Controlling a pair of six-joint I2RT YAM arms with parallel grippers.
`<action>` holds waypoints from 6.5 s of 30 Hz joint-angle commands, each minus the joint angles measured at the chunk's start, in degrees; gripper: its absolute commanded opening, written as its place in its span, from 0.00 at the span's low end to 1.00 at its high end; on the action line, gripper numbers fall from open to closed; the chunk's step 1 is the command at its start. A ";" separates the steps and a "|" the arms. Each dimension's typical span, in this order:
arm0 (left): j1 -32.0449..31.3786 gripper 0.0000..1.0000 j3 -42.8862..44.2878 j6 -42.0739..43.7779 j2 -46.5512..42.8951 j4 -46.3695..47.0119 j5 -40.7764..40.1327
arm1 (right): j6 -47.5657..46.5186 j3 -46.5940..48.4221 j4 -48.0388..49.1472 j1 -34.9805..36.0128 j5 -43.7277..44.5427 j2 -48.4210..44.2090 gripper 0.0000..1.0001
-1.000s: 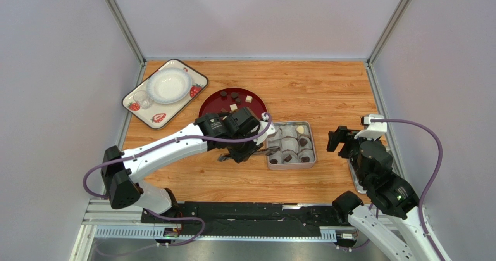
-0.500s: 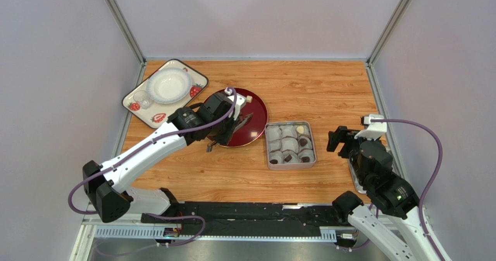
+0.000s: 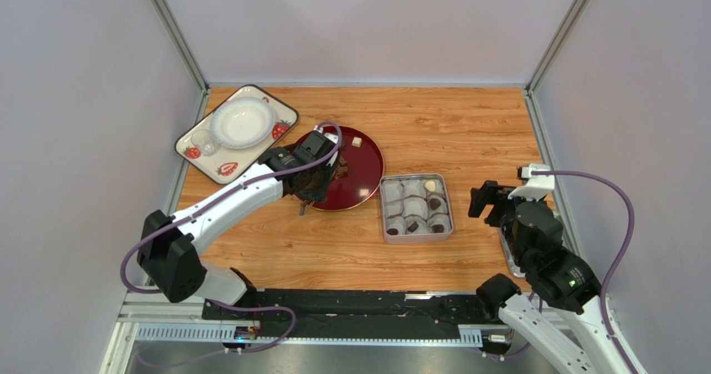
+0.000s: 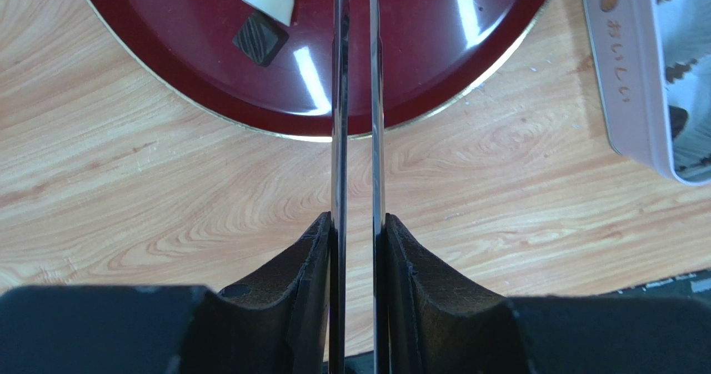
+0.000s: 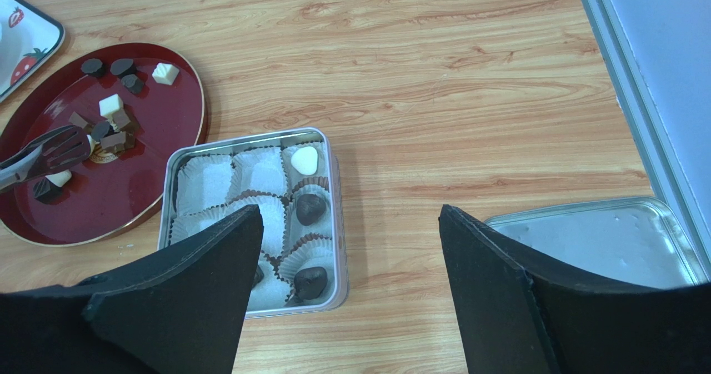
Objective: Pack the chocolate
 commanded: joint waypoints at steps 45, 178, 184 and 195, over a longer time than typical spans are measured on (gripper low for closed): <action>3.09 0.42 1.98 1.37 0.02 0.89 6.96 | -0.87 -0.11 2.40 -0.19 -0.35 -0.88 0.81; 5.02 0.47 0.13 -2.59 -2.44 -5.71 -1.21 | -0.78 -0.11 2.39 -0.10 -0.97 -0.62 0.81; 5.20 0.47 0.22 -2.24 -0.69 -4.74 -0.86 | -0.87 -0.11 2.39 -0.10 -0.88 -0.71 0.81; 5.28 0.36 -0.04 -2.41 -0.33 -5.09 0.55 | -0.87 -0.11 2.31 -0.10 -0.80 -0.62 0.81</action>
